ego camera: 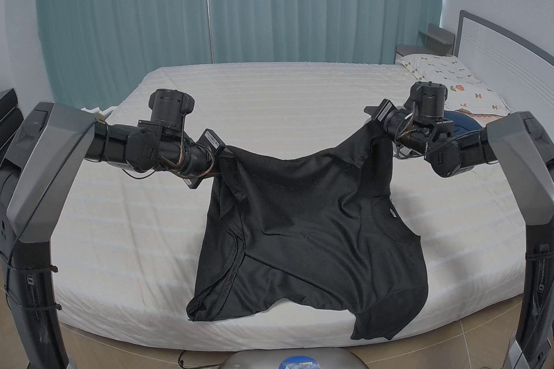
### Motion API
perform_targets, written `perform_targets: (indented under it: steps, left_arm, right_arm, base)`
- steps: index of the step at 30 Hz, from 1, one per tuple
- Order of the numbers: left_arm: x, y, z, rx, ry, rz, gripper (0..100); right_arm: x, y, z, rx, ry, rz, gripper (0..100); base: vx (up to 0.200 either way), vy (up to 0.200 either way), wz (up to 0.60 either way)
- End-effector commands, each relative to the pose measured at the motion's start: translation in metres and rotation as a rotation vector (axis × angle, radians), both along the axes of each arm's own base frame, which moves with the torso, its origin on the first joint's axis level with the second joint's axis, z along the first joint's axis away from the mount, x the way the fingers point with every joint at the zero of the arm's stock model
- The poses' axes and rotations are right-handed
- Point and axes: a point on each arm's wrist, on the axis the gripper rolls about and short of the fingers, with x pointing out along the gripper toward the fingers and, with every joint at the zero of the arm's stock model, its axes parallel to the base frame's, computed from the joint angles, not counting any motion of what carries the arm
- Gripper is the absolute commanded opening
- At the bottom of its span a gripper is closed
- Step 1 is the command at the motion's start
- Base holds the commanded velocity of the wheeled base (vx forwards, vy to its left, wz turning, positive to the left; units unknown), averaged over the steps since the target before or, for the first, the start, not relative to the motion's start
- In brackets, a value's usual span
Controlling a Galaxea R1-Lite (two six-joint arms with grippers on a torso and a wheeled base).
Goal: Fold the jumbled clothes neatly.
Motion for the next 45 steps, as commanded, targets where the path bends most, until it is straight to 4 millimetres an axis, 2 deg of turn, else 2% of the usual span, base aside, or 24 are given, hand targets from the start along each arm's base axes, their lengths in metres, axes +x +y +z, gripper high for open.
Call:
perform_targets:
  steps: [1,9,14,20,23,26,29,30,31,35,40,45]
  left_arm:
    - [0.007,0.002,-0.02,0.003,0.045,0.016,100]
    - [0.011,0.02,-0.022,-0.019,0.075,0.078,100]
    - [0.014,0.022,-0.037,-0.008,0.104,0.083,100]
    - [0.014,0.024,-0.043,-0.005,0.124,0.086,100]
    - [0.004,0.026,-0.047,0.003,0.169,0.088,100]
    - [-0.013,0.027,-0.037,-0.002,0.176,0.073,100]
    - [-0.033,0.029,-0.028,-0.012,0.182,0.061,100]
    - [-0.033,0.029,-0.028,-0.012,0.182,0.061,100]
    - [-0.044,0.031,-0.023,-0.031,0.192,0.054,100]
    - [-0.066,0.033,-0.018,-0.091,0.235,0.01,100]
    - [-0.074,0.034,-0.024,-0.145,0.241,0.006,100]
    - [-0.077,0.034,-0.036,-0.159,0.242,0.014,100]
  right_arm:
    - [0.011,-0.008,-0.039,-0.027,0.077,-0.047,100]
    - [0.002,-0.042,-0.053,-0.061,0.215,-0.096,100]
    - [-0.002,-0.047,-0.072,-0.085,0.337,-0.101,100]
    - [-0.007,-0.048,-0.074,-0.087,0.368,-0.094,100]
    - [-0.017,-0.049,-0.07,-0.076,0.387,-0.081,100]
    - [-0.029,-0.05,-0.063,-0.051,0.405,-0.065,100]
    - [-0.056,-0.044,-0.048,-0.001,0.435,-0.041,100]
    - [-0.056,-0.044,-0.048,-0.001,0.435,-0.041,100]
    - [-0.071,-0.042,-0.043,0.013,0.446,-0.023,100]
    - [-0.09,-0.043,-0.042,0.061,0.486,0.008,100]
    - [-0.094,-0.046,-0.044,0.179,0.523,-0.005,100]
    - [-0.101,-0.047,-0.052,0.184,0.541,-0.009,100]
  base:
    - [0.0,0.0,0.0]
    - [0.0,0.0,0.0]
    - [0.0,0.0,0.0]
    - [0.0,0.0,0.0]
    - [0.0,0.0,0.0]
    - [0.0,0.0,0.0]
    - [0.0,0.0,0.0]
    - [0.0,0.0,0.0]
    - [0.0,0.0,0.0]
    - [0.0,0.0,0.0]
    - [0.0,0.0,0.0]
    - [0.0,-0.08,0.0]
